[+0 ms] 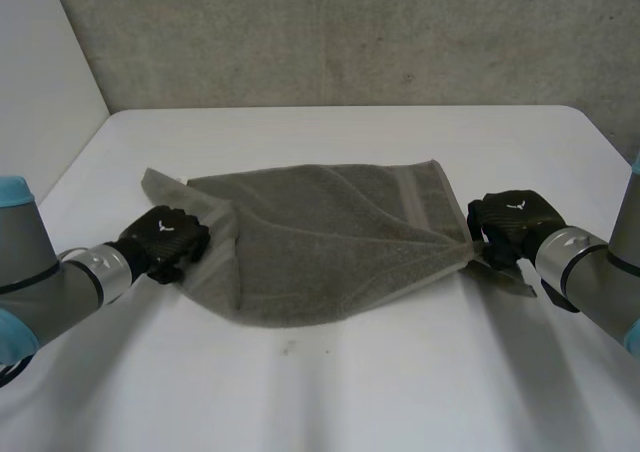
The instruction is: Fold the towel.
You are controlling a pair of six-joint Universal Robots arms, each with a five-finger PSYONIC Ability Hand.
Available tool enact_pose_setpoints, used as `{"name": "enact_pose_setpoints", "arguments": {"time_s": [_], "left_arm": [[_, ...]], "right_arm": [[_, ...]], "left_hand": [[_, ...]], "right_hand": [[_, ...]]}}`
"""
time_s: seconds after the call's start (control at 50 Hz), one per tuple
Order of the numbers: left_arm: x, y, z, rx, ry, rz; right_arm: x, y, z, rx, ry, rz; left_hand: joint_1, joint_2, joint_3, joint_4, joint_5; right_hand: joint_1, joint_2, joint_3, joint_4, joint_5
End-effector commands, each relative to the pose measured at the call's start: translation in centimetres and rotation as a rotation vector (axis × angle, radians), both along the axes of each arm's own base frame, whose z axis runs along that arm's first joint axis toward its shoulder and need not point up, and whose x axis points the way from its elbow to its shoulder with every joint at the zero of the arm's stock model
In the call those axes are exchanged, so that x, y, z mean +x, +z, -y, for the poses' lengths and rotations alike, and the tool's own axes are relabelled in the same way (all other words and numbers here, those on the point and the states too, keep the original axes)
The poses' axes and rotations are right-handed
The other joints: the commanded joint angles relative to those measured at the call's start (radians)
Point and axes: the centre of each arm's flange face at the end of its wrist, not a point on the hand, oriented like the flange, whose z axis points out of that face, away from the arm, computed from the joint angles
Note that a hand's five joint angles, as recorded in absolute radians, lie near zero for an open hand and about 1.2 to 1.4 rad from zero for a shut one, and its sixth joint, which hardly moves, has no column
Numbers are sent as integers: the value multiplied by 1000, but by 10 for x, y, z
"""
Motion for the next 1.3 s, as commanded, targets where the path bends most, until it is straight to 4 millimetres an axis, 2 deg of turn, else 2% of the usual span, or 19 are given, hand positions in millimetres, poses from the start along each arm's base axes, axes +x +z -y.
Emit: {"name": "enact_pose_setpoints", "arguments": {"time_s": [0.02, 0.3, 0.34, 0.36, 0.38, 0.4, 0.58, 0.68, 0.78, 0.82, 0.84, 0.86, 0.88, 0.94, 0.98, 1.06, 1.14, 1.24, 1.3], "left_arm": [[0, -3, -2, 12, 2, 2], [-3, -18, 1, 38, -11, 2], [-3, -18, 1, 38, -12, 1], [-3, -17, 1, 35, -12, 1], [-3, -15, 2, 29, -8, 1], [-3, -15, 2, 28, -8, 1], [-3, 41, 5, -91, 20, -60], [-2, 53, 2, -94, 40, -85], [5, 67, -17, -56, 84, -65], [10, 85, -34, -57, 130, -35], [10, 85, -34, -57, 130, -35], [14, 99, -42, -77, 161, -18], [18, 111, -52, -97, 195, -2], [22, 122, -61, -110, 219, 19], [26, 132, -85, -98, 230, 78], [28, 125, -111, -30, 199, 148], [28, 99, -137, 82, 149, 233], [29, 72, -144, 177, 118, 280], [31, 57, -143, 229, 118, 328]], "right_arm": [[0, -2, 0, 4, 2, -8], [-1, -7, -3, 20, 4, -12], [0, -8, -4, 21, 6, -12], [0, -8, -4, 21, 6, -12], [0, -8, -3, 20, 6, -12], [0, -8, -3, 20, 6, -12], [0, -7, -3, 15, 6, -11], [0, 2, -1, -6, 9, -19], [-5, 18, -8, 7, 50, -121], [-7, 30, -14, 8, 74, -172], [-9, 40, -23, 16, 101, -227], [-11, 50, -33, 26, 133, -283], [-11, 50, -33, 26, 133, -284], [-18, 64, -52, 50, 189, -400], [-21, 70, -61, 55, 212, -454], [-25, 74, -82, 70, 266, -555], [-26, 62, -90, 109, 297, -590], [-32, 26, -100, 254, 331, -673], [-34, 20, -99, 275, 333, -704]], "left_hand": [[64, 66, 65, 64, 63], [-13, -11, -12, -13, -13], [128, 130, 129, 128, 127], [402, 404, 402, 401, 401], [520, 522, 521, 520, 519], [521, 523, 522, 521, 520], [521, 523, 522, 521, 520], [521, 523, 522, 521, 520], [521, 523, 522, 521, 520], [521, 523, 522, 521, 520], [521, 523, 522, 521, 520], [521, 523, 522, 521, 520], [521, 523, 522, 521, 520], [521, 523, 522, 521, 520], [521, 523, 522, 521, 520], [521, 523, 522, 521, 520], [521, 523, 522, 521, 520], [521, 523, 522, 521, 520], [521, 523, 522, 521, 520]], "right_hand": [[440, 213, 207, 201, 229], [440, 213, 207, 201, 229], [440, 213, 207, 201, 229], [440, 213, 207, 201, 229], [440, 213, 207, 201, 229], [440, 213, 207, 201, 229], [440, 213, 207, 201, 229], [440, 213, 207, 201, 229], [440, 213, 207, 201, 229], [440, 213, 207, 201, 229], [440, 213, 207, 201, 229], [440, 213, 207, 201, 229], [440, 213, 207, 201, 229], [440, 213, 207, 201, 229], [440, 213, 207, 201, 229], [440, 213, 207, 201, 229], [440, 213, 207, 201, 229], [440, 213, 207, 201, 229], [440, 213, 207, 201, 229]]}}
